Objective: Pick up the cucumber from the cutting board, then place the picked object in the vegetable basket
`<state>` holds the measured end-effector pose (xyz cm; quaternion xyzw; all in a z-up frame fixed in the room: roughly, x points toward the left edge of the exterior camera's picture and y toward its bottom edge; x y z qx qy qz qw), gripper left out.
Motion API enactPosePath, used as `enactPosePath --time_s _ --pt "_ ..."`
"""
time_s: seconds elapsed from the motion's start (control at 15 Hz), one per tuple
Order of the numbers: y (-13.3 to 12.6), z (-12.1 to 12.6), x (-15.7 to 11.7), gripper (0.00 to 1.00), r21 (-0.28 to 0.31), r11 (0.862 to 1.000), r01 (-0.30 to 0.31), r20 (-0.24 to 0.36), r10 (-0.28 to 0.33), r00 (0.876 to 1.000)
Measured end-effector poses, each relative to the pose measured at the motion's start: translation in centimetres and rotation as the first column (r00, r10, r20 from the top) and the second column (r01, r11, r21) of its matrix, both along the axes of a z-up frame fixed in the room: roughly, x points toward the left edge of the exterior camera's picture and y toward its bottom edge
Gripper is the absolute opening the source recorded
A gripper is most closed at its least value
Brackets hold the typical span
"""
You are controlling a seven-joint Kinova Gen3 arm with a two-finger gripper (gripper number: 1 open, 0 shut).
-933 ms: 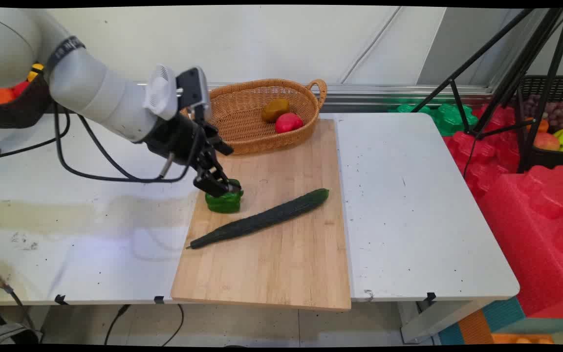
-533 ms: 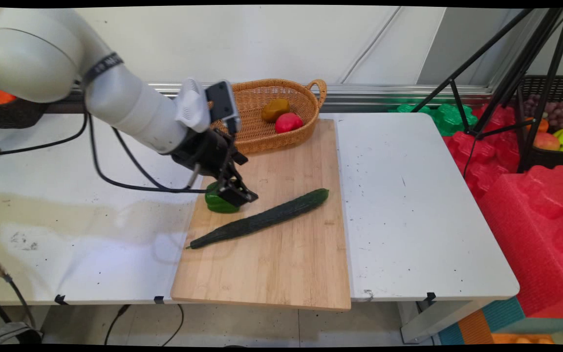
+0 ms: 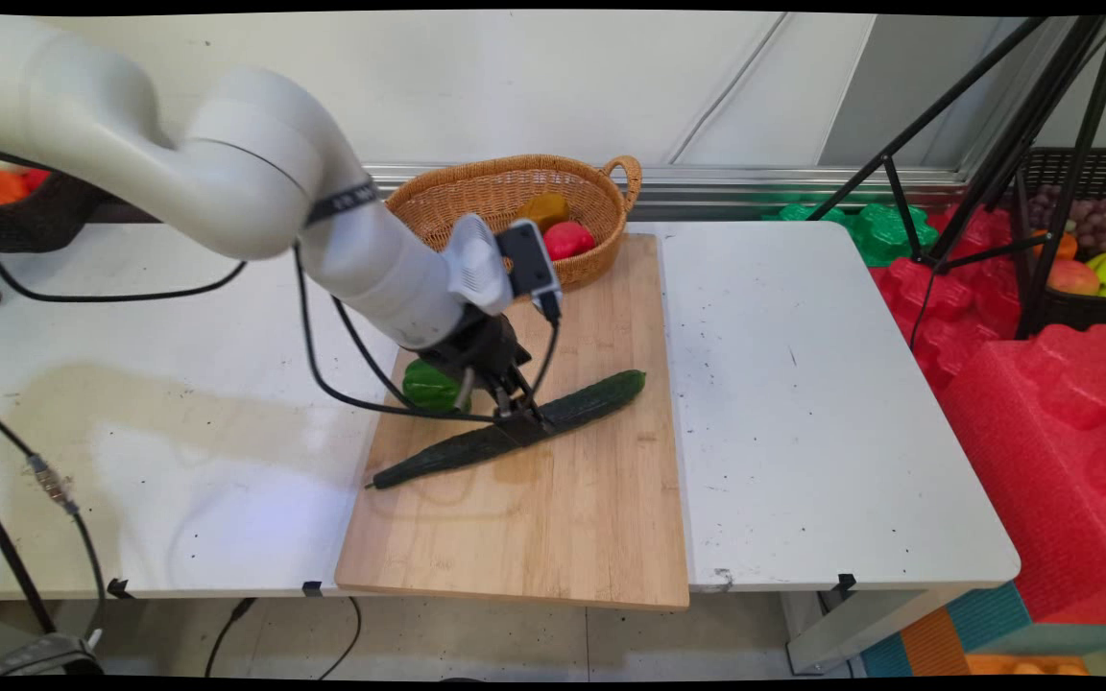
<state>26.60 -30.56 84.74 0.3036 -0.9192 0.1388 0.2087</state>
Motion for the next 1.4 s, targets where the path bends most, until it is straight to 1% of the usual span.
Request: enactPosePath --time_s 0.27,0.6,0.93,1.0,1.4 --pt "-0.8 -1.6 -1.6 1.0 0.02 1.0 -0.008 0.009 0.008 1.0" --pt "-1.4 -3.3 -3.1 1.0 0.043 0.999 -0.022 0.02 0.021 1.0" --pt "-1.6 -4.3 -3.5 1.0 0.059 0.998 -0.033 0.029 0.032 0.999" --pt "-1.6 -4.4 -3.5 0.0 0.06 0.998 -0.036 0.029 0.035 0.999" --pt "-1.3 -4.1 -3.3 0.0 0.05 0.997 -0.056 0.031 0.055 0.998"
